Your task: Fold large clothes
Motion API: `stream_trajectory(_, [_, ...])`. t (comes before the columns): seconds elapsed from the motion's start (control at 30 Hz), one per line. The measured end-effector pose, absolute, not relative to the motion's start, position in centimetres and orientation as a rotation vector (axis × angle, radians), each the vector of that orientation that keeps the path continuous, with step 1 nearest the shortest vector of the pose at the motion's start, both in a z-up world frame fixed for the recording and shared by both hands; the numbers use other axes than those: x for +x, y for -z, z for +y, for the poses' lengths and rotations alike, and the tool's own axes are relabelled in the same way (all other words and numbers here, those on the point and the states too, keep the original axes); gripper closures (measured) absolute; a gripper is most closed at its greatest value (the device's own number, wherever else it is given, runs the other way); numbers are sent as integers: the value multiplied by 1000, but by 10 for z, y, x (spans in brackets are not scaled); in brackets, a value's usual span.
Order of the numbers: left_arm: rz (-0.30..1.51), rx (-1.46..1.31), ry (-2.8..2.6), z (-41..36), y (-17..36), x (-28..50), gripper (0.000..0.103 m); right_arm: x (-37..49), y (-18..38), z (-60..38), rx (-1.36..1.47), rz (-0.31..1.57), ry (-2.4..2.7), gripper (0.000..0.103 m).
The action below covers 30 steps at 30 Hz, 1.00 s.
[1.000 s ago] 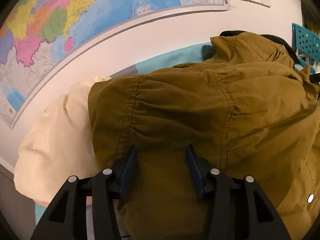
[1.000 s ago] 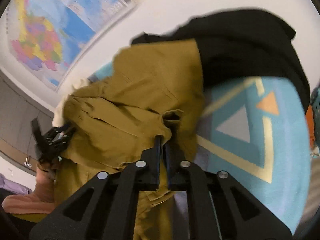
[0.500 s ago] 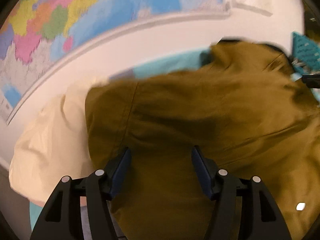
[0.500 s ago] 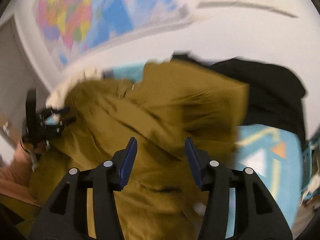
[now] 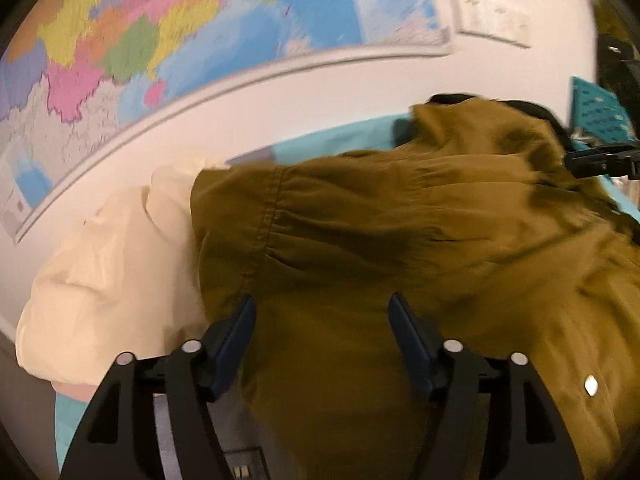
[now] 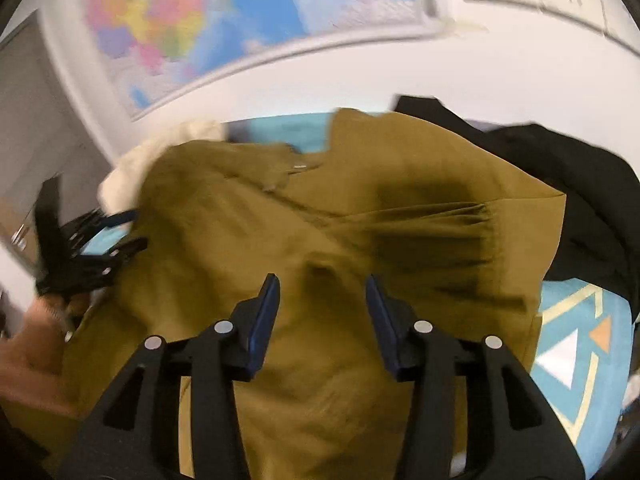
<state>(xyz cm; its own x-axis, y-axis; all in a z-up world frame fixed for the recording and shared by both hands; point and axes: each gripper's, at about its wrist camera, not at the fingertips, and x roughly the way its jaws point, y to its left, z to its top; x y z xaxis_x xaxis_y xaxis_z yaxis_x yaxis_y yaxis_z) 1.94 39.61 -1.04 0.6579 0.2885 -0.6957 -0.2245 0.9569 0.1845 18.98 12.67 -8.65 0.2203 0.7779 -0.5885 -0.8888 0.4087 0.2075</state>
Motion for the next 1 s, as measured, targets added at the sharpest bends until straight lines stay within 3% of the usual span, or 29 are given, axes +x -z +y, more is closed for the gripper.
stream_trajectory(0.2, [870,129,-283,382,30,2,32,163,129,159,-386,785,-1150,60])
stream_trajectory(0.3, [851,35,-284,392,27,-16,29,163,125,152,-328,782,-1148,59])
stream_trajectory(0.37, [832,-48,-284,399,19,-34,28,161,112,135,-230,762,-1167,56])
stream_trajectory(0.43, [809,-94,-261,400,15,-54,27,158,102,111,-144,741,-1199,44])
stream_trajectory(0.57, [813,-178,-202,399,18,-88,26,147,94,54,0,718,-1176,37])
stream_trajectory(0.9, [930,-347,-70,389,57,-131,24,121,142,-73,247,810,-995,19])
stream_trajectory(1.0, [917,-369,-40,384,58,-145,21,114,161,-85,251,857,-960,18])
